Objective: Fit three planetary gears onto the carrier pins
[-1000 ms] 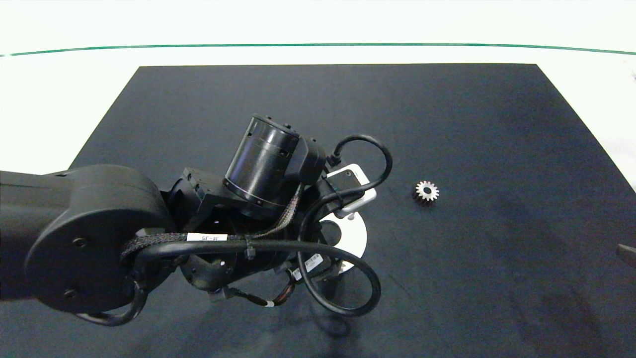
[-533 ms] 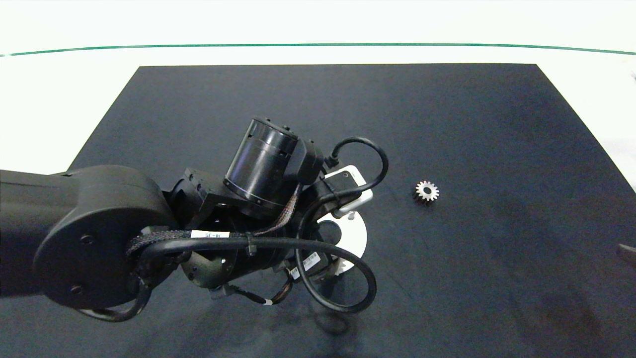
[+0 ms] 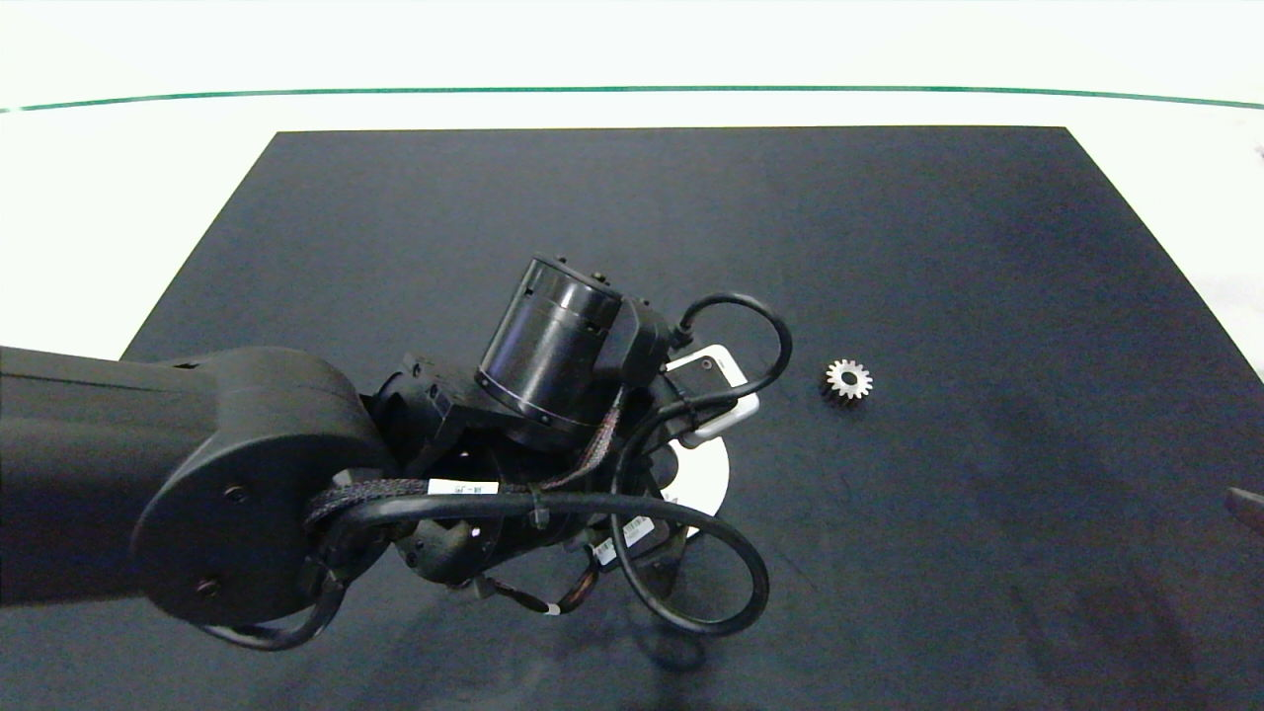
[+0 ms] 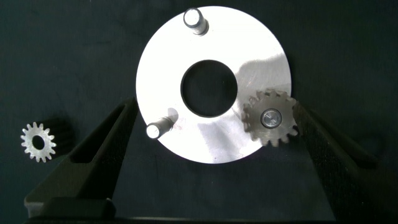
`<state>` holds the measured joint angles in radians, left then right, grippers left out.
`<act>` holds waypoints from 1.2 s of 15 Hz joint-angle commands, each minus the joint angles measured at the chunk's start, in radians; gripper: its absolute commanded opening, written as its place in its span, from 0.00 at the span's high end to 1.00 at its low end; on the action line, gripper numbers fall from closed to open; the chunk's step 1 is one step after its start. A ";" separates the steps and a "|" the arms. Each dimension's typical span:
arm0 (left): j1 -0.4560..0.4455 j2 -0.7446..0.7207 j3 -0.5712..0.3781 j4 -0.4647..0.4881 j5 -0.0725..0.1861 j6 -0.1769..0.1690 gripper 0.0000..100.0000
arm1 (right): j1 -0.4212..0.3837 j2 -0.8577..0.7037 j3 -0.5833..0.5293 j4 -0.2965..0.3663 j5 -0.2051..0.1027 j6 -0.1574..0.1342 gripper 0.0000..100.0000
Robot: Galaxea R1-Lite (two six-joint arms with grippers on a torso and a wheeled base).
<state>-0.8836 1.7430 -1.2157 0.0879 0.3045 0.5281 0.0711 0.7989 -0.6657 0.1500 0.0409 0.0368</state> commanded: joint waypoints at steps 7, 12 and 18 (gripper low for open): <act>0.025 -0.108 -0.015 -0.039 0.002 -0.137 0.00 | 0.003 0.016 -0.003 -0.003 -0.001 0.018 0.00; 0.071 -0.135 -0.008 -0.045 -0.031 -0.358 0.00 | 0.001 0.040 -0.006 -0.003 -0.003 0.015 0.00; 0.123 -0.011 0.027 -0.277 -0.053 -0.459 0.00 | -0.001 0.032 0.002 0.000 -0.006 0.015 0.00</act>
<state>-0.7736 1.6819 -1.2030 -0.1755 0.2485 0.0696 0.0691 0.8321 -0.6653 0.1491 0.0345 0.0519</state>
